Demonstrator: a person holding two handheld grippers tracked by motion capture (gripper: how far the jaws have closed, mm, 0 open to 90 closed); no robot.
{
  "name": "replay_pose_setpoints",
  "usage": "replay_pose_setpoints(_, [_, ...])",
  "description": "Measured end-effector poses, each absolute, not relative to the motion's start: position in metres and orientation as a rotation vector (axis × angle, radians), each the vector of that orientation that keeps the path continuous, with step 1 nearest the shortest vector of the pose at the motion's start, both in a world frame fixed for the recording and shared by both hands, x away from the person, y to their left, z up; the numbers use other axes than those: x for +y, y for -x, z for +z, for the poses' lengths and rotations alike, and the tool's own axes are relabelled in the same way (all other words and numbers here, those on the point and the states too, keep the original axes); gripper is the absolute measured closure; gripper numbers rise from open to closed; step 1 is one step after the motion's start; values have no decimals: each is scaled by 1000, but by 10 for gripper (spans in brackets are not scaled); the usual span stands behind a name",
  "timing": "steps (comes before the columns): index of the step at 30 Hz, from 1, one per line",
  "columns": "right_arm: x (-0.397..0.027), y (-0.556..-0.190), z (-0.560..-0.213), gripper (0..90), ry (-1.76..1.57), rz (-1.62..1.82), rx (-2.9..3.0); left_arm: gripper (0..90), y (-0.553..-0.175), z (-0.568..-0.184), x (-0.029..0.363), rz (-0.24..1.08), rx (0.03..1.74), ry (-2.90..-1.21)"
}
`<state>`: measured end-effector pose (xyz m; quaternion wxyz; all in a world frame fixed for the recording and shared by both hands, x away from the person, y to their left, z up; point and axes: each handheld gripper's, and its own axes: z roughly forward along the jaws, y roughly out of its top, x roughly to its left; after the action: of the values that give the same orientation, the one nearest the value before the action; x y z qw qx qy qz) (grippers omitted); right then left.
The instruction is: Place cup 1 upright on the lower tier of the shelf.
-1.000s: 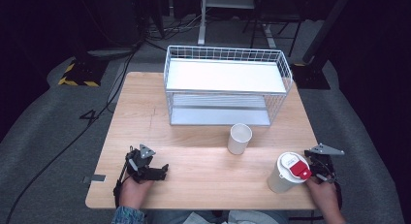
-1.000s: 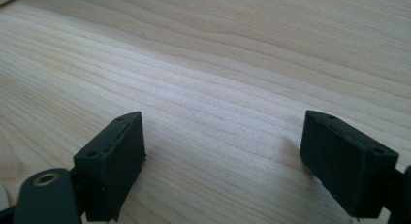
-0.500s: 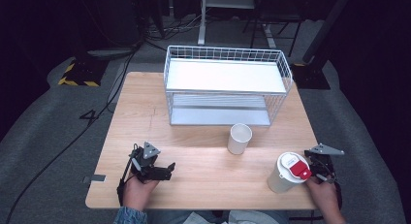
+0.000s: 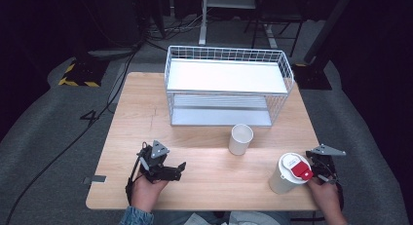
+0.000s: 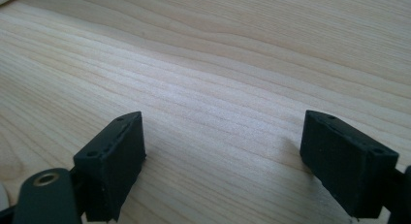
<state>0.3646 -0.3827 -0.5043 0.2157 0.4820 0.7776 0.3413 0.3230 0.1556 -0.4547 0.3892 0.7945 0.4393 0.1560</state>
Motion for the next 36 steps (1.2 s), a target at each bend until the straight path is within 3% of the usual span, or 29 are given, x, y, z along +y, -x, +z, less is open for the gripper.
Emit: replay_pose_setpoints(36, [-383,-365,-504,167,-1336,946,2155,2,-346,-426,53,363,839,-1913])
